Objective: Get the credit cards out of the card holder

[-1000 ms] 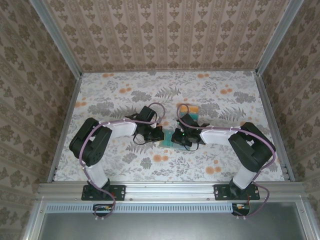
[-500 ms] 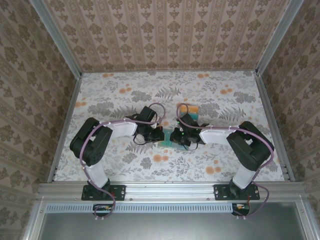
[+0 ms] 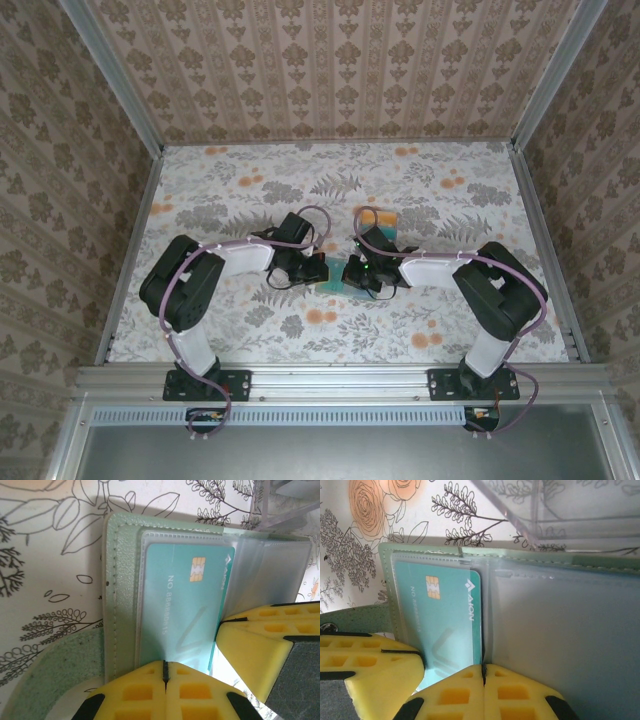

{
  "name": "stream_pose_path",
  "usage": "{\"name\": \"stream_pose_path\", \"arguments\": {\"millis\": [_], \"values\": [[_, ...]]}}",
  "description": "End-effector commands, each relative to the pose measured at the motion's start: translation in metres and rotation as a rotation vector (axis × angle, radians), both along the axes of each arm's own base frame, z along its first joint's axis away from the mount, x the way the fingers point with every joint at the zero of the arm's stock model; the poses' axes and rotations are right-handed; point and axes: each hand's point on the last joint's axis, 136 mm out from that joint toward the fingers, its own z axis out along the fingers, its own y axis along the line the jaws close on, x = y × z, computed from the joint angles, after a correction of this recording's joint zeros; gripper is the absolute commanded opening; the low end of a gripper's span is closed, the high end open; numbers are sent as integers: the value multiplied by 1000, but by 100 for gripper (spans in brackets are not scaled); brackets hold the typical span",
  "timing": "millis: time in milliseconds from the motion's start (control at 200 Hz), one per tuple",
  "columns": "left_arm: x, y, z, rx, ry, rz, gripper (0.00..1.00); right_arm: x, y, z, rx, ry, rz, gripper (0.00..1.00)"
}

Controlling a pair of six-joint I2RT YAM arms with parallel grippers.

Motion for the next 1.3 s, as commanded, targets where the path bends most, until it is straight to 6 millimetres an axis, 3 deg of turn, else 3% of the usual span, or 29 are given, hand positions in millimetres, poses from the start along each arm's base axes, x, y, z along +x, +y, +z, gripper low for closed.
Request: {"name": "stream_pose_path", "arguments": {"millis": [0, 200, 340, 515, 725, 1130, 1295], "values": [[3, 5, 16, 7, -28, -2, 0, -6, -4, -9, -20, 24, 0, 3], [17, 7, 50, 6, -99, 22, 0, -6, -7, -8, -30, 19, 1, 0], [20, 9, 55, 23, -109, 26, 0, -7, -9, -7, -37, 18, -4, 0], [15, 3, 44, 59, -104, -14, 0, -7, -10, -6, -38, 16, -5, 0], [13, 14, 21, 169, -86, -23, 0, -7, -9, -6, -37, 17, -3, 0], [6, 12, -1, 209, -56, -53, 0, -6, -8, -6, -33, 18, 0, 0], [2, 12, -8, 224, -40, -60, 0, -5, -8, -4, -22, 9, -8, 16]]}}
